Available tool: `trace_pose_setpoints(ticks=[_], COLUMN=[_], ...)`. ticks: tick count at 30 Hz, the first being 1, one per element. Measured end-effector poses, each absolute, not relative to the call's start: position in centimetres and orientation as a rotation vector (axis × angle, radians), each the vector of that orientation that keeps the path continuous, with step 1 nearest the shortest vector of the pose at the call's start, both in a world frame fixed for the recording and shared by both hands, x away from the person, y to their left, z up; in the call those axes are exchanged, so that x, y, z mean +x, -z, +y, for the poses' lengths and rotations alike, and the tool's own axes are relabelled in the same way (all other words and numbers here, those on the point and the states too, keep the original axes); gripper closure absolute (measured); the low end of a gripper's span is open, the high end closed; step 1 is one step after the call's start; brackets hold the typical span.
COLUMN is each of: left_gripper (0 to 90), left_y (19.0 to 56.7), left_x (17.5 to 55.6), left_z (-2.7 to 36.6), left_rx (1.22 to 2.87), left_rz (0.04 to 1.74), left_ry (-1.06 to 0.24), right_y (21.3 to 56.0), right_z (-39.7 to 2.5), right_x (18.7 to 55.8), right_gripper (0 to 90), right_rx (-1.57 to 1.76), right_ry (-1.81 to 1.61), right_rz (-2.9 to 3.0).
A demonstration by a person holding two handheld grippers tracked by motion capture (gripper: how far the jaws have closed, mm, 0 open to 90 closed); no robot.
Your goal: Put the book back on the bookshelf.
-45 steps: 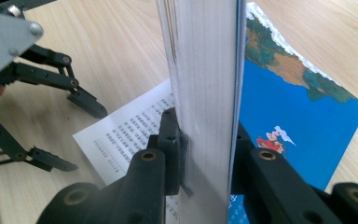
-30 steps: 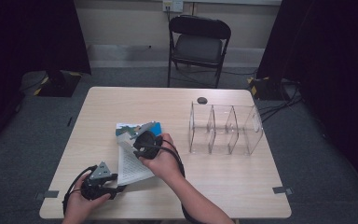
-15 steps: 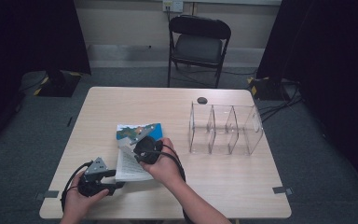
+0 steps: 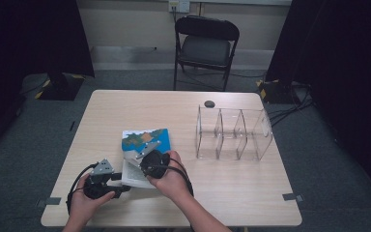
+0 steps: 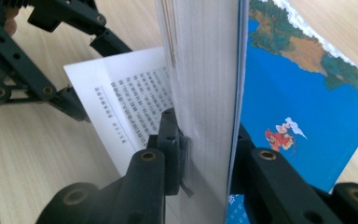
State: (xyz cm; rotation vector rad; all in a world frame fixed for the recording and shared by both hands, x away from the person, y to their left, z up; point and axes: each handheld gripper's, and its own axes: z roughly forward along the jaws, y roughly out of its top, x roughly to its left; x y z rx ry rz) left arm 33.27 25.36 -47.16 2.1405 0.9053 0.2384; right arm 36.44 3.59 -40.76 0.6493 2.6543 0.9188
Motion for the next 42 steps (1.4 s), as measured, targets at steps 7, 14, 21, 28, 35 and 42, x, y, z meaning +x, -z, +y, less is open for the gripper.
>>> trace_pose_setpoints(ticks=[7, 14, 21, 28, 35, 42], left_gripper=[42.1, 41.9, 41.8, 41.8, 42.0, 42.0], left_y=[47.2, 47.3, 47.0, 47.0, 47.1, 47.2], left_x=[33.9, 34.4, 34.7, 34.8, 34.5, 34.3], left_z=[24.8, 24.6, 24.5, 24.5, 24.6, 24.8], left_rx=[2.16, 2.172, 2.181, 2.21, 2.247, 2.244], left_rz=[0.878, 0.861, 0.864, 0.848, 0.832, 0.841], left_ry=[-0.234, -0.218, -0.205, -0.195, -0.211, -0.204], right_y=[42.7, 43.3, 44.0, 44.7, 45.6, 45.7], right_z=[3.5, 3.0, 2.6, 2.4, 2.0, 2.1], right_x=[35.8, 35.5, 35.3, 35.0, 34.9, 34.9], right_gripper=[73.9, 73.7, 70.7, 61.5, 52.1, 48.7], right_rx=[0.664, 0.677, 0.69, 0.663, 0.636, 0.656], right_ry=[-0.932, -0.963, -1.039, -1.099, -1.171, -1.164], right_rz=[2.658, 2.637, 2.62, 2.627, 2.618, 2.627])
